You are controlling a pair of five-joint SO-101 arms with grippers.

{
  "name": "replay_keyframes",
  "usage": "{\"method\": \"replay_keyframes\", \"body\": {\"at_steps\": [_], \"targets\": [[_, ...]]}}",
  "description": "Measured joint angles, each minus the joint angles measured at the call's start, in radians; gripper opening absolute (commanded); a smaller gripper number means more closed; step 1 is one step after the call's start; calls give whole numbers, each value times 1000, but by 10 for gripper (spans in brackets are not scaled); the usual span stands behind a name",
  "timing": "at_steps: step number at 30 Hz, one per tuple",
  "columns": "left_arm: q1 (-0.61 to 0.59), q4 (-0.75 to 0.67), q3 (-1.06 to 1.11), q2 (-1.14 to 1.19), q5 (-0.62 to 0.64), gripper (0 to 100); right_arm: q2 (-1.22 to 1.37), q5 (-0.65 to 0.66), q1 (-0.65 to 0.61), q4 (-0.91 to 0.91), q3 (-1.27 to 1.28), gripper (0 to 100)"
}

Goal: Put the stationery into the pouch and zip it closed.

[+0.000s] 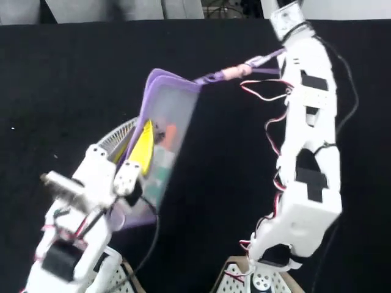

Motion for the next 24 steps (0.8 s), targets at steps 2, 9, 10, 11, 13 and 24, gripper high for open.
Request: {"method": "replay_keyframes", "body": {"at_steps": [2,9,10,11,13,24], "targets": [[-57,-95,69,66,-8,30,-58,0,-5,78,0,15],[-195,-298,26,528,18,37,-244,3,-114,327,0,15],[-198,-305,-12,601,25,60,-267,3,-130,361,0,15],[-199,-318,-55,694,28,98,-288,3,-144,393,0,15],[-203,-321,-144,868,29,194,-333,5,-167,446,0,15],[-244,120,-592,1333,141,261,-416,14,-219,697,2,15]]}}
